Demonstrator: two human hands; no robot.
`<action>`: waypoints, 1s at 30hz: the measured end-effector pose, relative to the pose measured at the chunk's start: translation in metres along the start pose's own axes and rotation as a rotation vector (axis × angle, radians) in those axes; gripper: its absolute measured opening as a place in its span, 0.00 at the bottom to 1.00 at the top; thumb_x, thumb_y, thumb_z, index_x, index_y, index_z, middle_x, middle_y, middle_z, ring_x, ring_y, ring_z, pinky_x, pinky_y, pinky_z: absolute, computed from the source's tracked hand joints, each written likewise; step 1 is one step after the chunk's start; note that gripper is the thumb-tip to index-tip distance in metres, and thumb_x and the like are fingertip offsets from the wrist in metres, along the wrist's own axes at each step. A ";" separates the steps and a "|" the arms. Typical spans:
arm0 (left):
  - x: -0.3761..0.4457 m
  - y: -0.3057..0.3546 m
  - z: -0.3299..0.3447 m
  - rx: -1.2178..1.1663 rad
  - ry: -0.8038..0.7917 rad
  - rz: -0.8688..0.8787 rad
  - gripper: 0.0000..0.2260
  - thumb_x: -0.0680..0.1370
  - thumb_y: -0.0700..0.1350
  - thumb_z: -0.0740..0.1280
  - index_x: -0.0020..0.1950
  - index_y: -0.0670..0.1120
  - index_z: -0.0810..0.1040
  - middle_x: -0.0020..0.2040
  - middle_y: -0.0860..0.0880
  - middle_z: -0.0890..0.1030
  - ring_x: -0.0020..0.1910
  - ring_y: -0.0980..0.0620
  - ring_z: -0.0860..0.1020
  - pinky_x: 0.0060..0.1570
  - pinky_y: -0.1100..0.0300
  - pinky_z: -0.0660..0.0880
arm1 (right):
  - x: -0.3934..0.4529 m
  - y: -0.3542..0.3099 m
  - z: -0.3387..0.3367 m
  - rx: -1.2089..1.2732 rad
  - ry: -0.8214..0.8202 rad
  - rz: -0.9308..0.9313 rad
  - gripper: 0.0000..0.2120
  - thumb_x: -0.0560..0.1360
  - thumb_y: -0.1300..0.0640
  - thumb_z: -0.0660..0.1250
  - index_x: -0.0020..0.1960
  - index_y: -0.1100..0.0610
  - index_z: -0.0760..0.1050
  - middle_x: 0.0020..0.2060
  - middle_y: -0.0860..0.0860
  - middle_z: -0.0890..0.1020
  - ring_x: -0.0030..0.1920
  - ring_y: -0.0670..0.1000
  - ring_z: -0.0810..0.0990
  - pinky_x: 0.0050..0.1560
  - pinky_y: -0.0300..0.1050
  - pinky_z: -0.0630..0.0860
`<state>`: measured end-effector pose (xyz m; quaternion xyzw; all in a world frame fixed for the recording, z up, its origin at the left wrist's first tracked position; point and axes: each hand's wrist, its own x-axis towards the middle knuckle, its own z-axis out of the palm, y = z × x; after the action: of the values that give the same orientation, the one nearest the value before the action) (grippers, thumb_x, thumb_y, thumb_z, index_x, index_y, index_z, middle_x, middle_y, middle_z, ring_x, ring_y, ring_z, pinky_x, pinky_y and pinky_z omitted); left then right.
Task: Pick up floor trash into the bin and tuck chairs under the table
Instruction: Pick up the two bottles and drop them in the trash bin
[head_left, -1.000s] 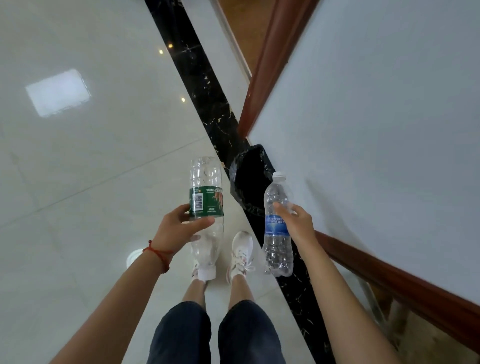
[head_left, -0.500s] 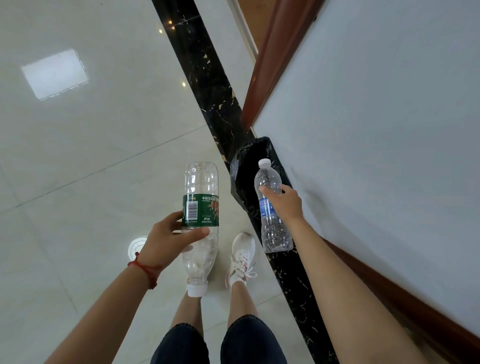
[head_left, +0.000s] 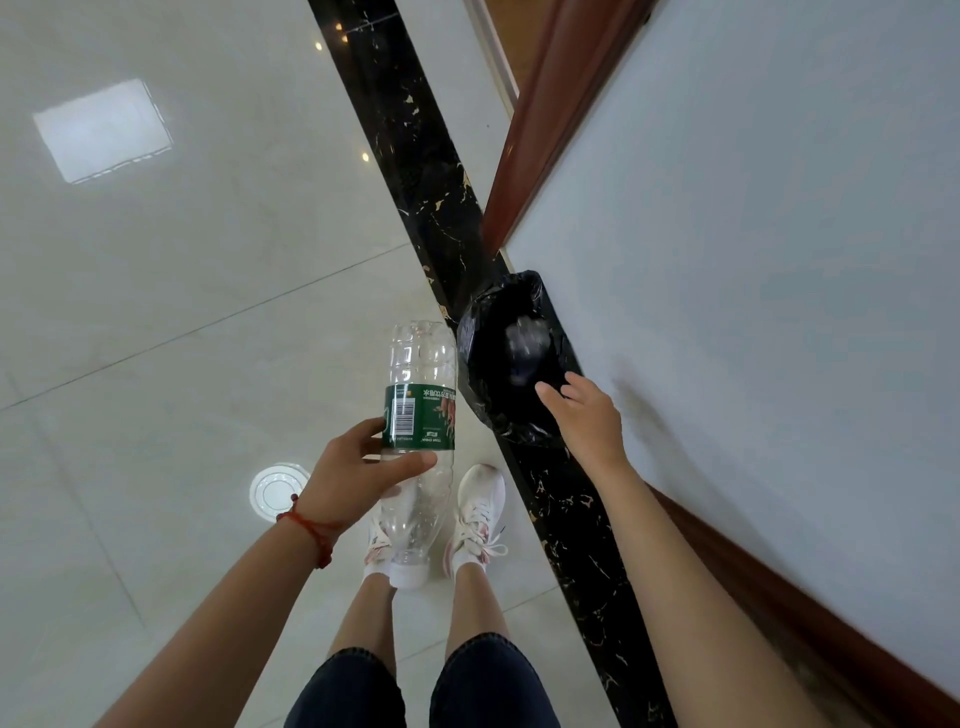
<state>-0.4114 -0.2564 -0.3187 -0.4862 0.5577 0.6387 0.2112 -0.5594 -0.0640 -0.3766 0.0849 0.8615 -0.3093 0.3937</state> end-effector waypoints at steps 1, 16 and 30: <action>0.002 0.001 0.001 0.009 -0.004 0.003 0.18 0.67 0.43 0.75 0.55 0.49 0.76 0.46 0.50 0.81 0.42 0.53 0.80 0.41 0.58 0.78 | -0.009 0.001 -0.002 0.043 -0.002 -0.017 0.27 0.72 0.44 0.66 0.68 0.54 0.67 0.64 0.52 0.75 0.62 0.49 0.74 0.55 0.38 0.67; 0.042 0.009 0.059 0.386 -0.080 0.077 0.22 0.67 0.53 0.73 0.57 0.45 0.74 0.47 0.48 0.78 0.42 0.49 0.77 0.50 0.54 0.76 | -0.085 0.026 -0.019 -0.417 0.153 -0.406 0.26 0.76 0.45 0.59 0.69 0.57 0.64 0.69 0.54 0.68 0.70 0.52 0.64 0.68 0.49 0.65; 0.080 0.015 0.091 0.381 -0.030 0.039 0.20 0.71 0.57 0.68 0.55 0.44 0.75 0.40 0.49 0.76 0.40 0.49 0.76 0.42 0.56 0.77 | -0.085 0.036 -0.027 -0.359 0.204 -0.427 0.25 0.76 0.46 0.60 0.68 0.58 0.66 0.68 0.54 0.69 0.68 0.51 0.66 0.64 0.46 0.67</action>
<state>-0.4938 -0.1989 -0.3884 -0.4169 0.6746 0.5329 0.2952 -0.5046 -0.0104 -0.3176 -0.1387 0.9359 -0.2178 0.2397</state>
